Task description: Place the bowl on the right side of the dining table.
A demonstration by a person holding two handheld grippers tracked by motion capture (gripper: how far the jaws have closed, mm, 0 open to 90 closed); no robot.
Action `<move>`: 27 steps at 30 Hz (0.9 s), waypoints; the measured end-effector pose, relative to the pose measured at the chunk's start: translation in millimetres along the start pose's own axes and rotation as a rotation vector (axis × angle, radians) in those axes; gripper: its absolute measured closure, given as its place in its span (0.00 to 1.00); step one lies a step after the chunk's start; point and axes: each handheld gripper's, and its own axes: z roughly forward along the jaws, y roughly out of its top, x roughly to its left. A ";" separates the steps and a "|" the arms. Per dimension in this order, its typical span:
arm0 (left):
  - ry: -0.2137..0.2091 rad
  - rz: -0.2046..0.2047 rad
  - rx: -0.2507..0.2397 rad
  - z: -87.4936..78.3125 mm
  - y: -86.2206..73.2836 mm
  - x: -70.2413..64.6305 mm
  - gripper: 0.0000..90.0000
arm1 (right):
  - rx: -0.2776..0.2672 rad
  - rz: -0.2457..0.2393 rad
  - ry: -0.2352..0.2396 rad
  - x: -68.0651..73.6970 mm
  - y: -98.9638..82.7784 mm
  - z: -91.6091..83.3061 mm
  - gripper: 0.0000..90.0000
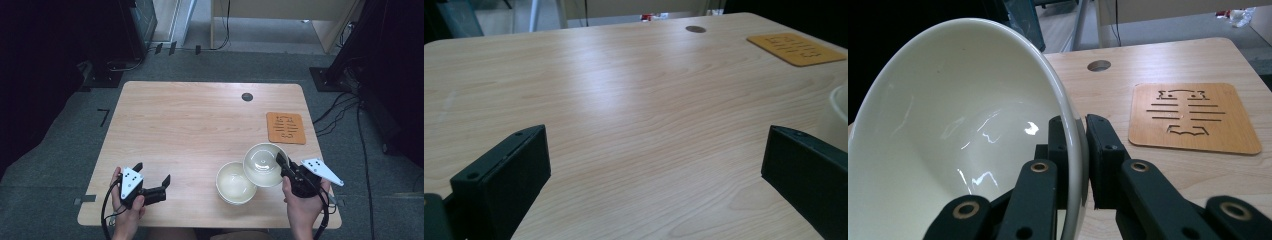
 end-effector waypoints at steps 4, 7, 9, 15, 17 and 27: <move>0.029 -0.009 0.012 -0.6 -6.1 11.8 0.00 | 0.006 0.001 -0.002 -2.1 -0.5 1.3 0.92; 0.039 -0.017 0.018 -1.1 -9.0 18.0 0.00 | 0.009 0.005 -0.005 -3.1 -0.9 1.7 0.92; 0.066 -0.025 0.031 -0.9 -14.1 29.1 0.00 | 0.010 0.009 -0.007 -5.6 -1.2 2.2 0.92; 0.105 -0.062 0.055 0.2 -22.6 48.9 0.00 | 0.009 0.022 -0.018 -10.7 -0.9 2.6 0.92; 0.111 -0.066 0.067 1.1 -24.8 52.8 0.00 | 0.011 0.026 -0.023 -11.8 -0.7 2.9 0.92; 0.140 -0.087 0.109 5.5 -31.6 65.1 0.00 | 0.013 0.035 -0.038 -16.7 -0.5 3.5 0.92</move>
